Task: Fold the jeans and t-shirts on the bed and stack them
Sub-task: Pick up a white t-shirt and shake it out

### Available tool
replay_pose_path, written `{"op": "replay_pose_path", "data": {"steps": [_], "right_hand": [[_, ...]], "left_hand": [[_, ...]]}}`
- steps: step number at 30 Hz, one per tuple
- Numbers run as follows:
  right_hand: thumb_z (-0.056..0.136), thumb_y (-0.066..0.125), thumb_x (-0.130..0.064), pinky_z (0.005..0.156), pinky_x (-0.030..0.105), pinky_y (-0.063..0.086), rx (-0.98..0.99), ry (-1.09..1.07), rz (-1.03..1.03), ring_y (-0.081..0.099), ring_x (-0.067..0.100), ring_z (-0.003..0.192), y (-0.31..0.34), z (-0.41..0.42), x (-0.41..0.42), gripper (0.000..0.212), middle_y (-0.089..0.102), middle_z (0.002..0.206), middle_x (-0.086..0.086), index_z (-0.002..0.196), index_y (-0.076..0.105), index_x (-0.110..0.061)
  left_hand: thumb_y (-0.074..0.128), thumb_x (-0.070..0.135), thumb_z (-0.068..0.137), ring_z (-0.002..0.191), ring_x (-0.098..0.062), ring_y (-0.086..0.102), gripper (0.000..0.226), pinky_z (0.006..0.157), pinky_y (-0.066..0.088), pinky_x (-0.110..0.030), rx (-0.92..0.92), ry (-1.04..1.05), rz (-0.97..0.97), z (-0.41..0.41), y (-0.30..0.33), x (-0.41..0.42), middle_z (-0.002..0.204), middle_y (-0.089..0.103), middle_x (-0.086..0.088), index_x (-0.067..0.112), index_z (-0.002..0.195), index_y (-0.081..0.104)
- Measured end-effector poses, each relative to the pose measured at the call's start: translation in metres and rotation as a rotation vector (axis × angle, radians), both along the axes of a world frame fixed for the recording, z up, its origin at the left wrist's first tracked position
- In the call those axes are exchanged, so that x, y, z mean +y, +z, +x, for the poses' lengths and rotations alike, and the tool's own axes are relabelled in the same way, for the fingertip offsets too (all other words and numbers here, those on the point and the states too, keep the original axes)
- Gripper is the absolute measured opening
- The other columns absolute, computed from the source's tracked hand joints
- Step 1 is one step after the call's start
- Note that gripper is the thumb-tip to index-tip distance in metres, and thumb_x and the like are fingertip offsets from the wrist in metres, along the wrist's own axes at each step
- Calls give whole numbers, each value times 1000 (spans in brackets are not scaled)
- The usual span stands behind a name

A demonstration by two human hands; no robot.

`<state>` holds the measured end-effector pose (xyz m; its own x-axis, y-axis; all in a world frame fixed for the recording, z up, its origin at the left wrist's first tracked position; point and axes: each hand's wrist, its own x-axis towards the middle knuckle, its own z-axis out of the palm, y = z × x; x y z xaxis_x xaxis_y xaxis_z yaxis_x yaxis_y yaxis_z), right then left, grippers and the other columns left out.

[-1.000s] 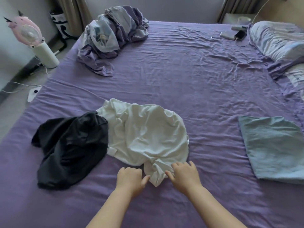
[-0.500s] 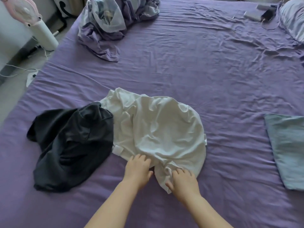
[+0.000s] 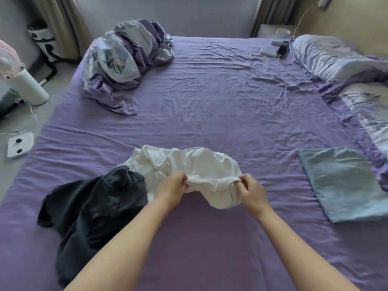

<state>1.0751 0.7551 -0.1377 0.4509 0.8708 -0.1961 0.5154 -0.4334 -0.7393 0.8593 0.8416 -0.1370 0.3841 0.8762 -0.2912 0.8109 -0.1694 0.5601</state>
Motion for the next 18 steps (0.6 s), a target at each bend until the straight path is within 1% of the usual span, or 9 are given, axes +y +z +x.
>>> {"op": "replay_pose_path", "data": {"steps": [2,3,5,8,11,13,15,16,18], "right_hand": [[91,54,-16,60,16,40,73,-61,118,56,19,71,46,3,16,6,60,73,-8,85,56,-16],[92,54,-17,63,20,48,133,-83,171,59,19,72,70,4,23,7,60,74,-5,85,56,-16],[93,54,-20,55,29,57,234,-106,266,61,19,71,120,4,33,10,61,79,3,84,57,-16],[93,56,-23,48,31,56,259,-71,388,64,12,63,193,1,43,13,63,78,5,82,57,-16],[92,58,-22,47,30,56,266,-49,469,65,8,56,254,-5,51,17,65,77,6,88,59,-5],[92,58,-18,49,32,57,324,-31,509,67,13,57,289,-11,56,17,65,76,8,85,58,-3],[92,58,-15,52,36,58,397,13,542,68,21,61,319,-20,59,17,65,76,12,80,57,-4],[92,57,-14,54,39,58,409,41,546,69,25,64,331,-24,60,17,65,77,14,80,57,-2],[93,54,-12,59,41,59,391,105,535,69,28,69,346,-30,62,18,65,81,18,87,57,5]], "left_hand": [[51,24,95,89,-26,59,17,75,43,-33,-110,45,49,-3,49,19,90,63,-5,10,102,60],[53,24,95,87,-25,59,17,75,42,-32,-159,71,73,-4,72,27,85,61,-3,10,101,60],[55,25,93,85,-25,57,16,71,38,-31,-226,116,136,-4,118,43,83,60,-3,11,100,60],[56,25,93,79,-22,53,16,67,32,-30,-345,138,213,-2,181,57,82,59,-4,10,97,61],[54,22,94,75,-20,49,16,67,33,-30,-452,120,245,6,236,60,80,56,-5,8,96,61],[53,19,95,74,-20,51,14,67,42,-32,-616,35,82,9,266,53,84,58,-8,8,100,60],[59,23,92,77,-18,62,23,69,51,-29,-766,-128,-232,11,291,39,92,65,-4,15,114,59],[63,26,89,79,-15,65,30,70,54,-25,-768,-208,-294,14,298,31,94,68,-1,20,118,58],[66,22,87,71,-12,65,27,66,54,-22,-745,-225,-218,25,305,16,86,67,-4,13,112,60]]}}
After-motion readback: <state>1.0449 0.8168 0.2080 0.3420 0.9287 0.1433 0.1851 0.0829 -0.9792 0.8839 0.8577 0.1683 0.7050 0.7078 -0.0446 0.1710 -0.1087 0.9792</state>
